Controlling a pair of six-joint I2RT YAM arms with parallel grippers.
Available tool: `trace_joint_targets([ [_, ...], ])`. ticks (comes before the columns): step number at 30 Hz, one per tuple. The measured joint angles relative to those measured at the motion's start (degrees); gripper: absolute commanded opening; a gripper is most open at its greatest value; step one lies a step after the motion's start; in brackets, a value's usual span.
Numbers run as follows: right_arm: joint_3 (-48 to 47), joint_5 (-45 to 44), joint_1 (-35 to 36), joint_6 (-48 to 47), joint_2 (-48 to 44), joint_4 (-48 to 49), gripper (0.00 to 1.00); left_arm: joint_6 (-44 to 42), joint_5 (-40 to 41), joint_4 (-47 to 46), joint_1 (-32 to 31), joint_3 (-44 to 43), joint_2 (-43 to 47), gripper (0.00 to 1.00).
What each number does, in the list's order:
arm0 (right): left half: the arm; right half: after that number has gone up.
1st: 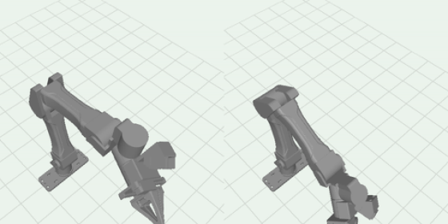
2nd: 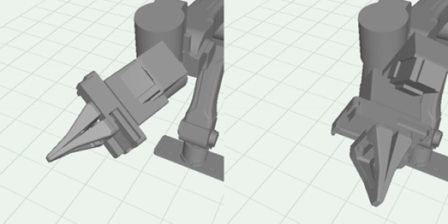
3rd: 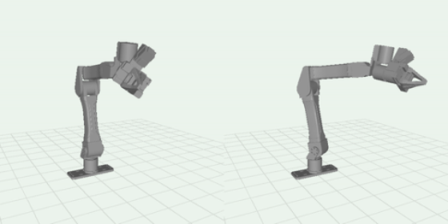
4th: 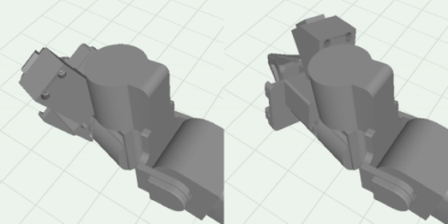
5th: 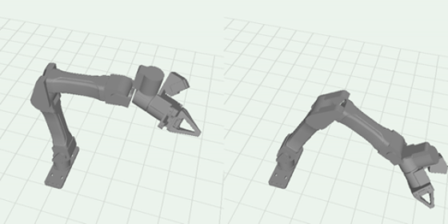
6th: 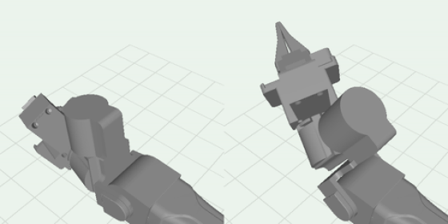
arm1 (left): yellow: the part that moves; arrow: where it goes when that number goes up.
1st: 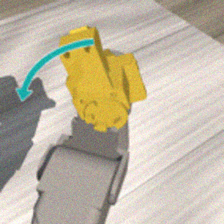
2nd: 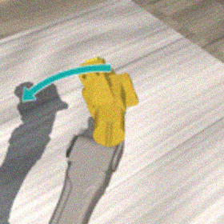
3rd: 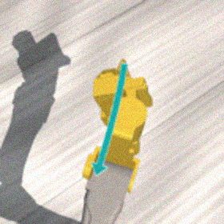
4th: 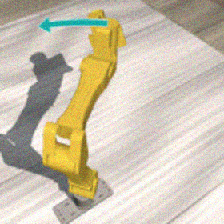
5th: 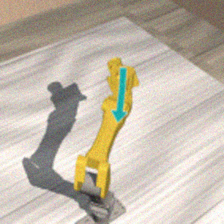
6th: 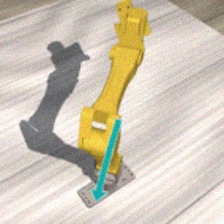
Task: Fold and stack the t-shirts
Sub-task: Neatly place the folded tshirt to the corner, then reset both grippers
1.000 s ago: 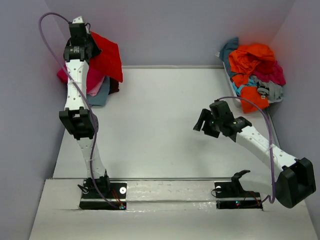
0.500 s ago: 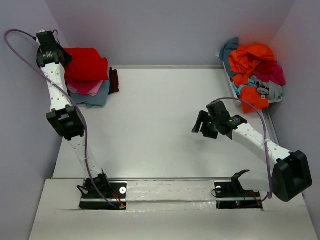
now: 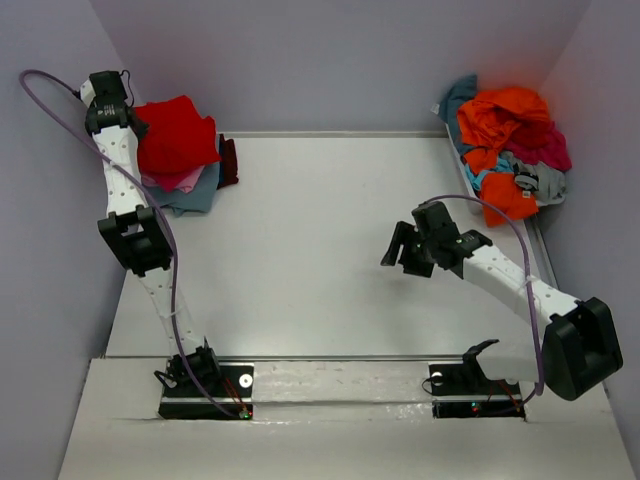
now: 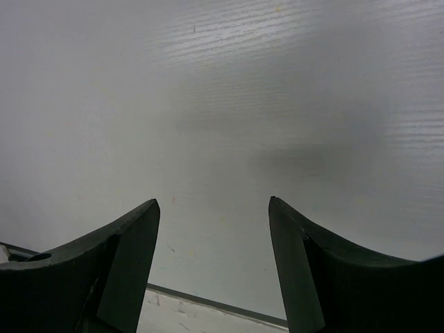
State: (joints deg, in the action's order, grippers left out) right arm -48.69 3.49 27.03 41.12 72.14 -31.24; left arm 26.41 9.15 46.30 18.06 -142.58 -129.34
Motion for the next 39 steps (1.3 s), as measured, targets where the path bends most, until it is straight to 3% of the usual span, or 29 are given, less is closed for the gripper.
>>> trace_joint_targets([
  [5, 0.7, 1.2, 0.0, -0.3, 0.1, 1.0, 0.7, 1.6, 2.6, 0.9, 0.1, 0.5, 0.0, 0.07],
  [8, 1.1, 2.0, 0.0, -0.4, 0.6, 1.8, 0.7, 2.4, 3.5, 1.4, 0.2, 0.5, -0.1, 0.16],
  [9, 1.3, 2.2, 0.0, -0.4, 0.7, 2.1, 0.7, 2.5, 3.8, 1.5, 0.2, 0.5, -0.2, 0.28],
  [14, 2.1, 3.0, 0.1, -0.4, 0.9, 2.7, 0.7, 3.4, 4.9, 1.6, 0.3, 0.5, -1.0, 0.65],
  [18, 2.6, 3.3, 0.4, -0.4, 1.1, 3.5, 0.7, 3.7, 6.4, 1.6, 0.6, 0.6, -1.8, 0.79],
  [33, 4.2, 4.5, 1.6, -0.4, 1.3, 5.2, 0.7, 3.1, 7.8, 1.5, 0.0, 1.5, -1.6, 0.84],
  [39, 4.6, 4.7, 2.0, -0.4, 1.3, 5.5, 0.71, 1.5, 9.8, 1.1, -2.3, 4.2, 4.5, 0.88],
])
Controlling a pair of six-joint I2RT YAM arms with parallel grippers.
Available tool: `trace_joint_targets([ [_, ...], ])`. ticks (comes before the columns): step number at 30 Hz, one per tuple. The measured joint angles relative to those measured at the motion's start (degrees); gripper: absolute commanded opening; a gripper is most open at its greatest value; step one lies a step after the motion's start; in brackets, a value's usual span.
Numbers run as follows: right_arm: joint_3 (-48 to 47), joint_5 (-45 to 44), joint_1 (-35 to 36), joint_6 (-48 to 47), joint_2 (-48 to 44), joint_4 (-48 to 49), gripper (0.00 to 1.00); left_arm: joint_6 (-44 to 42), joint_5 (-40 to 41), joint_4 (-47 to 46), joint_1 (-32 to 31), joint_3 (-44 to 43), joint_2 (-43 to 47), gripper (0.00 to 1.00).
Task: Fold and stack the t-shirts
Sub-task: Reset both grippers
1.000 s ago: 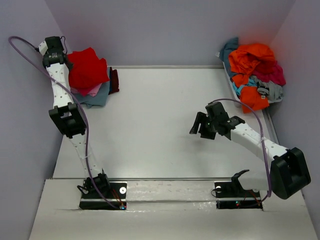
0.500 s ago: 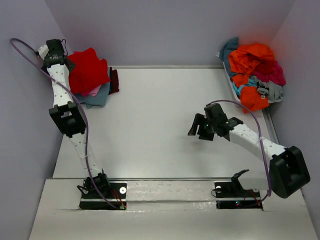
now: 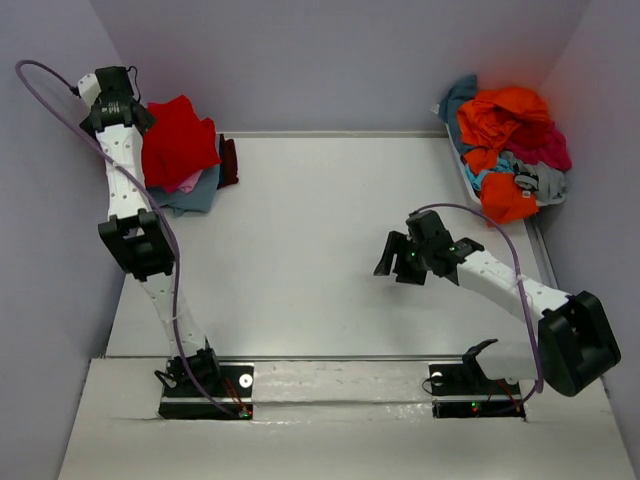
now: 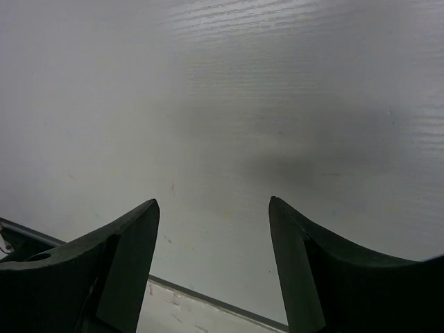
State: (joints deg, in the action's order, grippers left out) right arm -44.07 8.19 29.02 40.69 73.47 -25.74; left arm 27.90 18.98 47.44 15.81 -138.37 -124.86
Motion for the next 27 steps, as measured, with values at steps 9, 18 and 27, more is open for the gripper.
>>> trace_joint_targets([
  [9, 0.0, 0.4, 0.9, 0.0, 0.0, 0.6, 0.71, -1.8, 3.9, -1.5, -1.4, 0.5, 11.7, 0.88],
  [18, 0.0, 0.4, 1.1, -0.2, -0.2, 0.5, 0.71, -3.3, 2.8, -2.1, -2.8, 0.1, 6.7, 0.88],
  [27, -1.3, 0.7, 1.1, -1.0, 5.3, 0.6, 0.71, -3.8, -2.3, -1.6, -4.3, -8.8, -12.6, 0.87],
])
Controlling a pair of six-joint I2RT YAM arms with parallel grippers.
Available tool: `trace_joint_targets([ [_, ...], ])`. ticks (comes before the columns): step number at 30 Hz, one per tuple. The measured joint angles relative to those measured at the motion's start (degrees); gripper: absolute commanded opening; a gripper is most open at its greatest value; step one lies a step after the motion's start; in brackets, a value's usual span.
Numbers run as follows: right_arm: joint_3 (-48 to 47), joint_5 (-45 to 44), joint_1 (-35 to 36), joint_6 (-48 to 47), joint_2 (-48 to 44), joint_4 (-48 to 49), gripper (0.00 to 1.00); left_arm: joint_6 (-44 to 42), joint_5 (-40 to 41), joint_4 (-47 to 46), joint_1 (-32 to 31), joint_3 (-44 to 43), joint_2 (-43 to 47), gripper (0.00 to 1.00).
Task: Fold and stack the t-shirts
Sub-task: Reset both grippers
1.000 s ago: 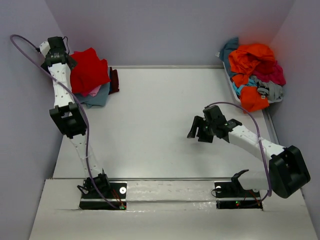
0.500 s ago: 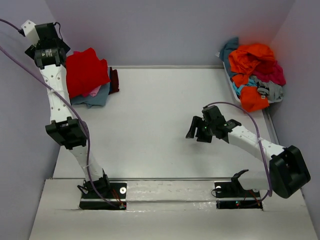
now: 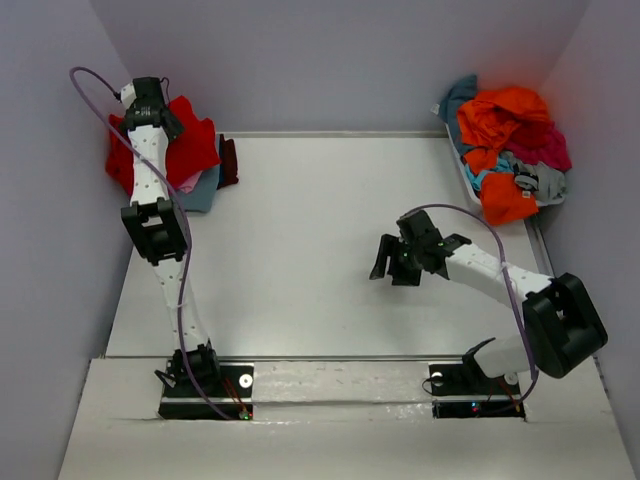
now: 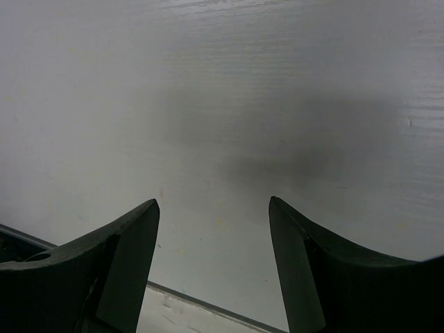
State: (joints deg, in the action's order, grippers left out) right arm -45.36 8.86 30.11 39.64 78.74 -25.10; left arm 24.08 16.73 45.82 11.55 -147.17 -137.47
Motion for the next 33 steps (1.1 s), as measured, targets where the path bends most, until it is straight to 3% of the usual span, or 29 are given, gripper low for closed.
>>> trace_joint_targets([
  [6, -2.9, 0.0, 0.1, -0.9, 3.4, -0.2, 0.71, 0.1, -1.6, -0.7, 0.2, -0.6, -4.7, 0.87],
  [18, -3.4, -0.6, 1.7, -0.8, 0.5, -0.6, 0.7, 0.3, -1.9, -2.9, 0.0, 1.9, -3.6, 0.86],
  [23, -3.4, -2.6, 1.9, -0.6, -6.1, -2.4, 0.7, 0.0, -0.2, -3.8, -2.8, 9.6, 3.7, 0.84],
  [29, -4.1, -5.9, 1.9, -0.8, -12.0, -4.7, 0.71, -0.2, 0.2, -2.8, -11.9, 16.3, 18.0, 0.84],
  [33, -6.6, -8.5, 1.9, -1.1, -12.0, -6.4, 0.71, -0.4, -0.9, -5.2, -19.5, 26.8, 31.7, 0.84],
])
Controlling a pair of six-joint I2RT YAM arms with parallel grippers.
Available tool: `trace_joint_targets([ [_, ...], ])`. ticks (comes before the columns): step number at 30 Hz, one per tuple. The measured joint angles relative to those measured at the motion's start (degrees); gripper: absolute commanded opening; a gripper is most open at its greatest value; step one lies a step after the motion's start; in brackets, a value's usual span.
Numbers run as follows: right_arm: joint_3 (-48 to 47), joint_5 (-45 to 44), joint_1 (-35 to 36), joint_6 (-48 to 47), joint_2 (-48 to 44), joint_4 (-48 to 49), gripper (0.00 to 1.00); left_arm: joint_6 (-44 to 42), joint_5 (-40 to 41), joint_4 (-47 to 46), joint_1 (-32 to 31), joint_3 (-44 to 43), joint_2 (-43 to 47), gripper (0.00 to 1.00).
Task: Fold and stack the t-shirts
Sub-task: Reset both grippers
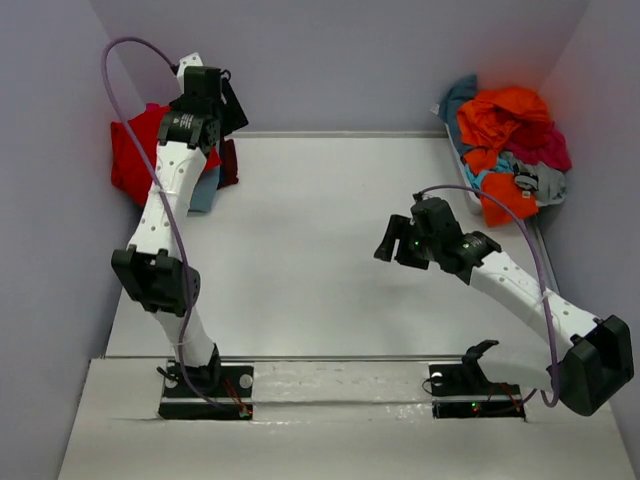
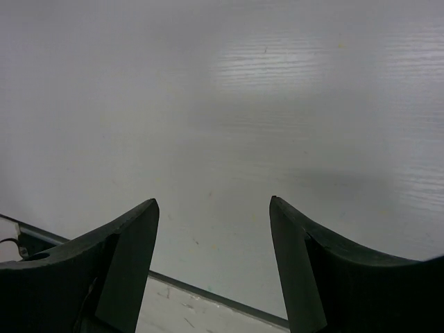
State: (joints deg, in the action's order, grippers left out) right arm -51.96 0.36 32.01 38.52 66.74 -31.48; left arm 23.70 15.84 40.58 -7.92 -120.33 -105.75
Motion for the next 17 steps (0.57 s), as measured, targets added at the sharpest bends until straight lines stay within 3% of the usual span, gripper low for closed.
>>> trace_joint_targets([
  [7, -1.7, -1.6, 0.0, -0.4, 0.9, 0.0, 0.72, 0.6, -2.7, -5.8, -7.0, 27.2, 21.0, 0.84],
  [11, -1.7, -1.9, 0.0, -0.7, 1.2, 0.0, 0.79, 2.0, -3.6, -9.0, -11.0, 43.7, 27.7, 0.84],
  [16, -1.6, -1.6, 0.0, -1.3, 1.2, 1.0, 0.8, 3.1, -4.3, -9.2, -15.6, 53.8, 31.2, 0.84],
  [17, -1.6, -1.5, 0.0, -1.4, 1.2, 1.3, 0.96, 3.4, -4.3, -9.1, -15.9, 54.6, 31.5, 0.84],
])
